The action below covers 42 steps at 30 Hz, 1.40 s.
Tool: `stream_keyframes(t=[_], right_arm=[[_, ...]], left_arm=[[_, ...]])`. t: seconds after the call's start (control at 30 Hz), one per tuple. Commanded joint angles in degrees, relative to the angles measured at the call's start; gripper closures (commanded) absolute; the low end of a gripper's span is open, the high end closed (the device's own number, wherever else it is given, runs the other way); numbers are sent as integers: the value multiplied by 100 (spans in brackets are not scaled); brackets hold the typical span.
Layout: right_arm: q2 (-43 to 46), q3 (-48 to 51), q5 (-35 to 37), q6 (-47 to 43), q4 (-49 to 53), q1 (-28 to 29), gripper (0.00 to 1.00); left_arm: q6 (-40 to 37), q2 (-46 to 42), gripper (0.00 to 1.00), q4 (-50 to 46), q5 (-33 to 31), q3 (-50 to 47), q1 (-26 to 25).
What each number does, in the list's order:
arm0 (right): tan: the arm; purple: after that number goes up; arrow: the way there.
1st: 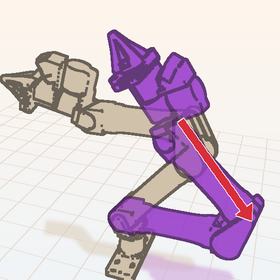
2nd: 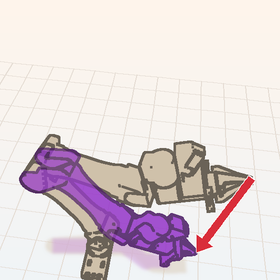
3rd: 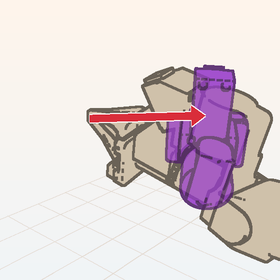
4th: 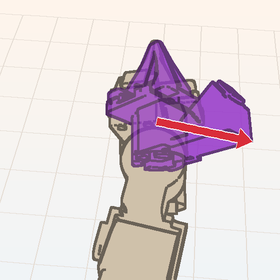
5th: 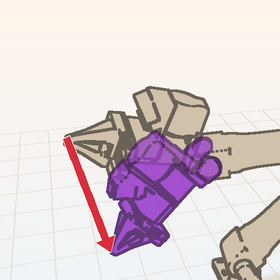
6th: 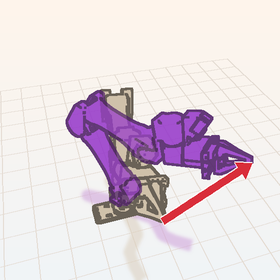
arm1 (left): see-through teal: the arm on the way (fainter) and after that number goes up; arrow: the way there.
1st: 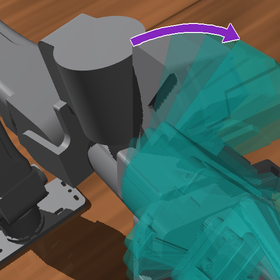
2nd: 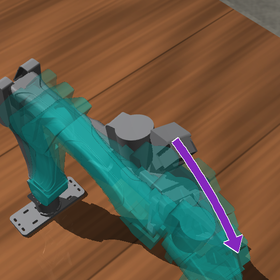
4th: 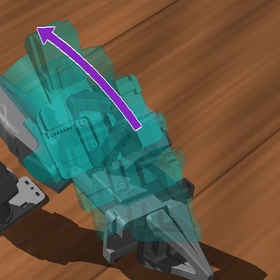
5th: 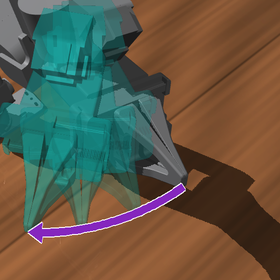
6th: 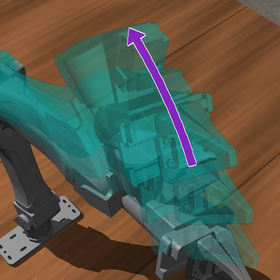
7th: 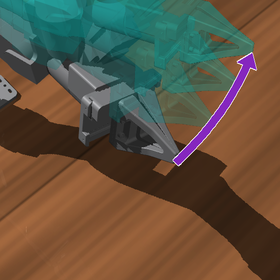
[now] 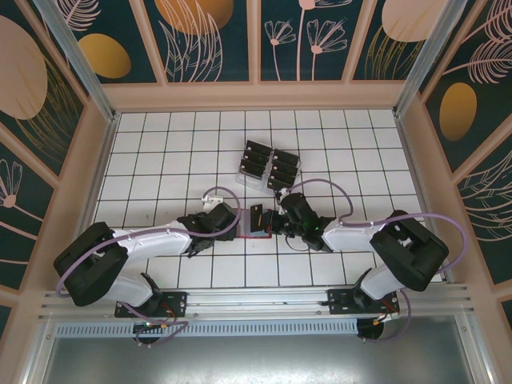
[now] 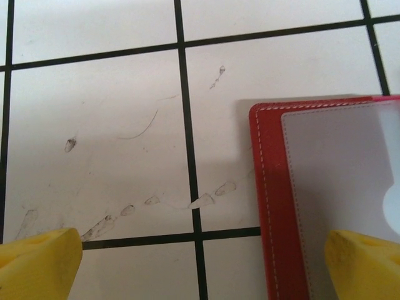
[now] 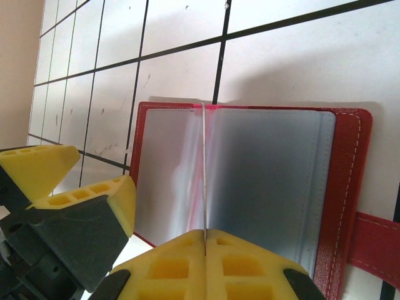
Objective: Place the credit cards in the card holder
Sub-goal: Press the card holder at the center of the table.
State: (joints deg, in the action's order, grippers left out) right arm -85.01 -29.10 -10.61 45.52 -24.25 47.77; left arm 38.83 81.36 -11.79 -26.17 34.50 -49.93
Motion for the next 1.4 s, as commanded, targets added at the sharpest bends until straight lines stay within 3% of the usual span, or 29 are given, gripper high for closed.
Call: stream_keyframes(t=[0.0,0.77,1.37], right_arm=[[-73,-96,-20,103,-351,31,100],[-875,300,-261,826,-1923,59,100],[-1131,370,-420,1022,-2350,84,100]], left_arm=[[102,27,1,35,-83,-156,9],[252,69,1,186,13,-413,3],[257,48,1,195,23,-448,6]])
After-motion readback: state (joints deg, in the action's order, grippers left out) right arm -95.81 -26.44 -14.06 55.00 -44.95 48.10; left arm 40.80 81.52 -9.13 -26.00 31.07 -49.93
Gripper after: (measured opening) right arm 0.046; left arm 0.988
